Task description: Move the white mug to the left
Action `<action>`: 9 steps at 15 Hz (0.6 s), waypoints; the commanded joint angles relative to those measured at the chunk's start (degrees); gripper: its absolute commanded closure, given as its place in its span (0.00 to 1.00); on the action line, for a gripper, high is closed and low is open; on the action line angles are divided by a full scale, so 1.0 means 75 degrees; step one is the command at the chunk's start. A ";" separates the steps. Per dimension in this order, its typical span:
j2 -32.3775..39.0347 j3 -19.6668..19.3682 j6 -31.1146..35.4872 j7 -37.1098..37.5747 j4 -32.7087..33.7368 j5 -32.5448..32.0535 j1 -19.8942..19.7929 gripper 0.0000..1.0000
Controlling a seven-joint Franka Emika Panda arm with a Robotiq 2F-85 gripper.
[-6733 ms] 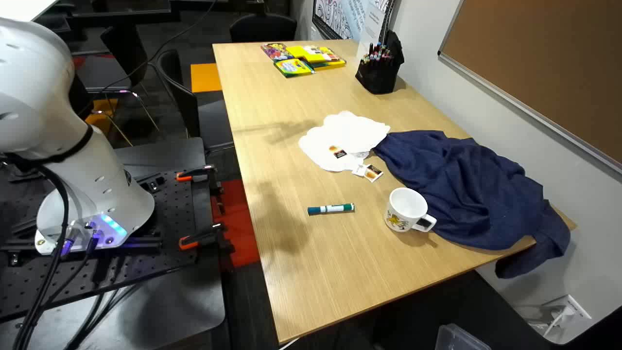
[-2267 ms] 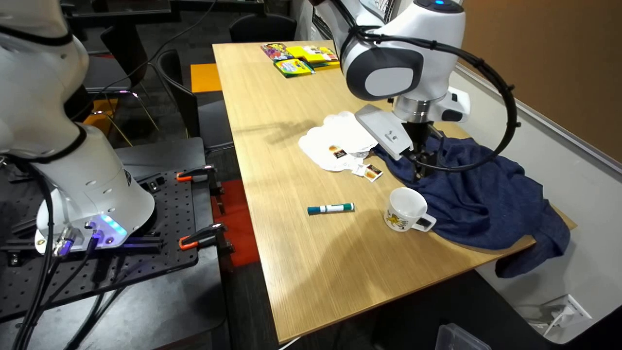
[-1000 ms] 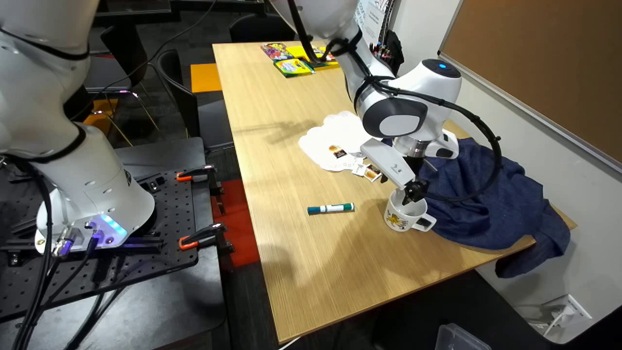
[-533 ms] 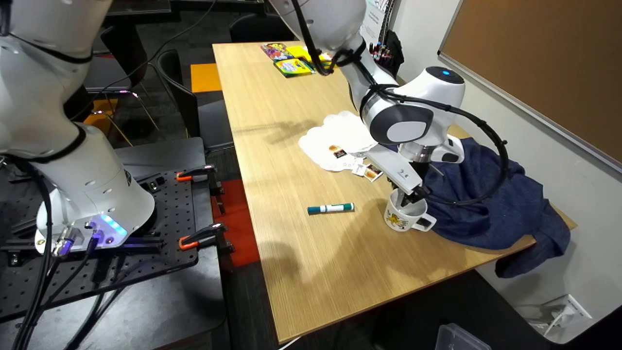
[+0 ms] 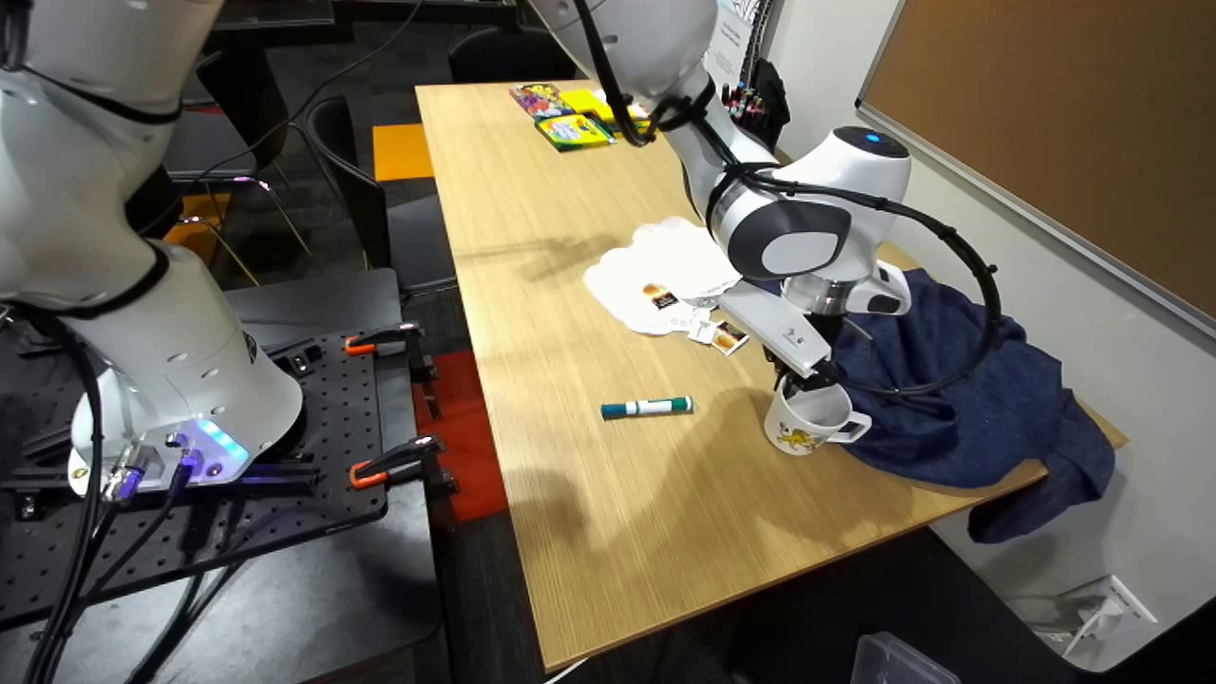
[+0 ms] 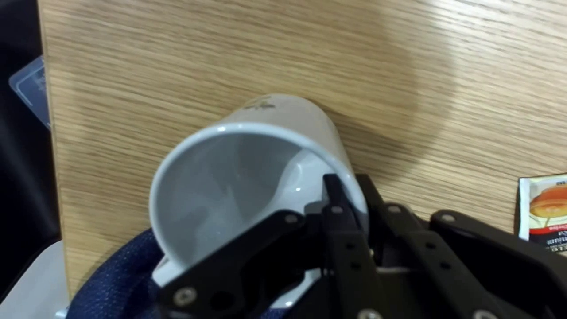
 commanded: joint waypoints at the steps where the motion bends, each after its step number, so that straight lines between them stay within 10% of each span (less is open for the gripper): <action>1: -0.0164 -0.0241 -0.0318 0.0555 0.0030 -0.0284 0.0291 0.97; 9: -0.0582 -0.0086 -0.0375 0.0620 -0.0416 -0.0268 0.0494 0.97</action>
